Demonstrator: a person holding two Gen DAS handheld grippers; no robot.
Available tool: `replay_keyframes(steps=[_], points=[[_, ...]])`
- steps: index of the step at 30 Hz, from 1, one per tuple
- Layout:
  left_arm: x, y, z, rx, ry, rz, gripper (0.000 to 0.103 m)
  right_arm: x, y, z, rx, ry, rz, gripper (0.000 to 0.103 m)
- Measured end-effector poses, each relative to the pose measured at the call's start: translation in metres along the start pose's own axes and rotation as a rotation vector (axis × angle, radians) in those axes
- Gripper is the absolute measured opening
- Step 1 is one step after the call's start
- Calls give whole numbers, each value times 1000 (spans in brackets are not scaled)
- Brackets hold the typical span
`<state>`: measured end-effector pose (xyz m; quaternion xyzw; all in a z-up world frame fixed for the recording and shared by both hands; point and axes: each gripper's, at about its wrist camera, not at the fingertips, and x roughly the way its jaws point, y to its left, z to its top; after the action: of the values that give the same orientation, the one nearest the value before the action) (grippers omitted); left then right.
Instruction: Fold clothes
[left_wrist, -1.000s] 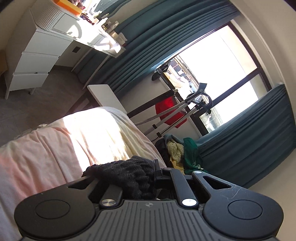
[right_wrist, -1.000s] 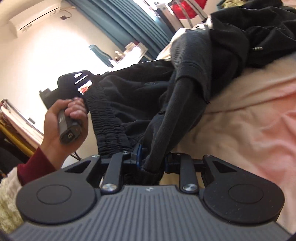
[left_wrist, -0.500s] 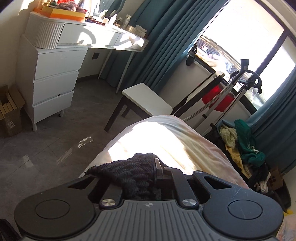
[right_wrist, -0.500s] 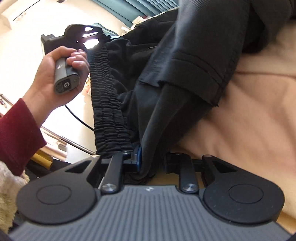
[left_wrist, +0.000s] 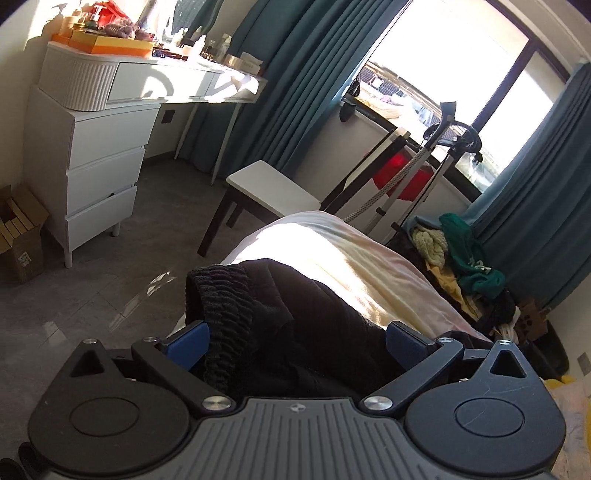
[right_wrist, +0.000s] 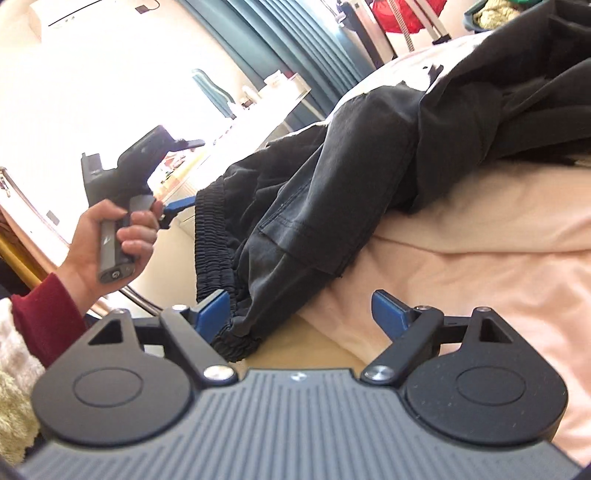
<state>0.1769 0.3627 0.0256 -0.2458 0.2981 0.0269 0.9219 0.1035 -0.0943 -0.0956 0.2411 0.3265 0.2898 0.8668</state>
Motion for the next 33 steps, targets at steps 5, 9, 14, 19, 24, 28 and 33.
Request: replay_keyframes(steps=[5,9,14,19,24,28,33], points=[[-65,-57,-50,157,-46,-33,103,-72,4,0,-75,-82,-64,86],[-108,-118,-107,290,-72,-98,103,-112,9,9,-143,-146,-125,86],[-139,-180,-181,387,-99,-206,103,-156,0,29,-259,-227,-228,86],[-139,-216,-236,396,-159,-233,103,-175,-29,33,-301,-297,-302,86],[-114,-211,-268,281,-162,-270,103,-176,-55,34,-227,-311,-305,86],[-94,-200,-278,268,-100,-249,103,-177,-61,32,-205,-310,-301,86],[-84,-197,-282,299,-85,-197,103,-171,-63,32,-213,-281,-283,86]])
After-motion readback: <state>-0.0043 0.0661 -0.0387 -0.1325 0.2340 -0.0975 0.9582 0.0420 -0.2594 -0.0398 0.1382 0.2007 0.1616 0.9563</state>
